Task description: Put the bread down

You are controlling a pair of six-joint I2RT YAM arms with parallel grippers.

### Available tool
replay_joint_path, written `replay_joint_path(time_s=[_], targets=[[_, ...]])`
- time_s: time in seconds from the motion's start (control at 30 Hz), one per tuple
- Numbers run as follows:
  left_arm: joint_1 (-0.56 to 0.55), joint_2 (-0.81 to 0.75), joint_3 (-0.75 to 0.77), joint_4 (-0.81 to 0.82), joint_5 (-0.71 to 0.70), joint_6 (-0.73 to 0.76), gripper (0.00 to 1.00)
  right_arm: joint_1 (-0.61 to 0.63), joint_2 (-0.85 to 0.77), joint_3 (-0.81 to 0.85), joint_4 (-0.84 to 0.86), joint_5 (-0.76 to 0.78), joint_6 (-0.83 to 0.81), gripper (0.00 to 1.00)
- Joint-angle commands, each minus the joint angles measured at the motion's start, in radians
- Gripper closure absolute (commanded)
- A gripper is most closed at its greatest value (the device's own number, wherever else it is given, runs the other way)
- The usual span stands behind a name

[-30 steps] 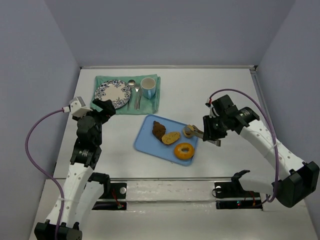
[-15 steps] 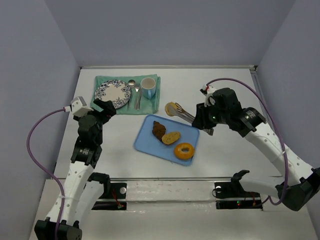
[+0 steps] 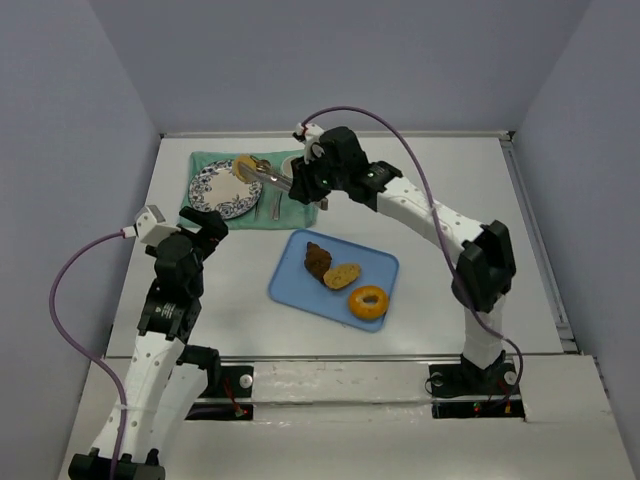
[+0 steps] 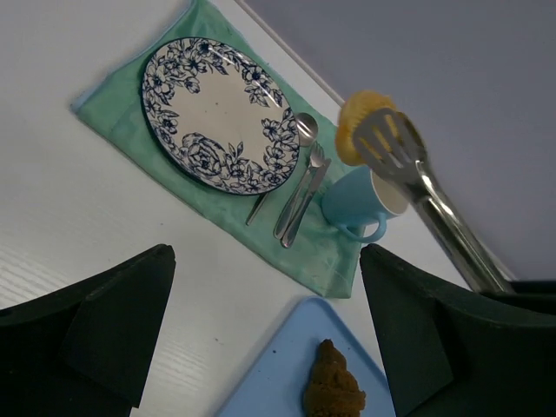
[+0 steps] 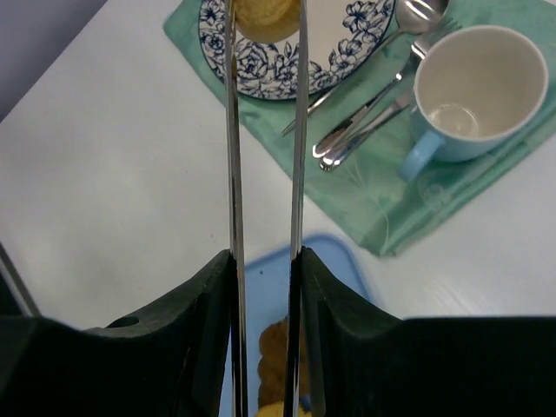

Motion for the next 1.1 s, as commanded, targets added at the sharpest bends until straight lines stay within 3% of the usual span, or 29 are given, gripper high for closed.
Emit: replay_joint_path(time_s=[0.0, 0.17, 0.33, 0.43, 0.73, 0.93, 1.07], targets=[[-0.001, -0.051, 0.012, -0.013, -0.018, -0.044, 0.01, 0.003, 0.214, 0.236, 0.079, -0.052, -0.042, 0.89], [-0.001, -0.059, 0.009, -0.048, -0.041, -0.049, 0.01, 0.012, 0.459, 0.503, 0.03, -0.076, -0.039, 0.84], [-0.001, -0.045, 0.01, -0.05, -0.04, -0.052, 0.01, 0.03, 0.564, 0.605, 0.001, -0.046, -0.057, 0.75], [-0.001, -0.036, 0.01, -0.045, -0.041, -0.052, 0.01, 0.04, 0.567, 0.603, -0.008, -0.025, -0.069, 0.61], [-0.001, -0.016, 0.013, -0.031, -0.032, -0.043, 0.01, 0.04, 0.512, 0.585, -0.016, -0.037, -0.097, 0.41], [-0.001, -0.034, 0.013, -0.039, -0.032, -0.04, 0.01, 0.049, 0.474, 0.587, -0.025, -0.003, -0.115, 0.41], [-0.001, -0.062, 0.016, -0.047, -0.038, -0.04, 0.01, 0.049, 0.425, 0.587, -0.024, 0.05, -0.106, 0.55]])
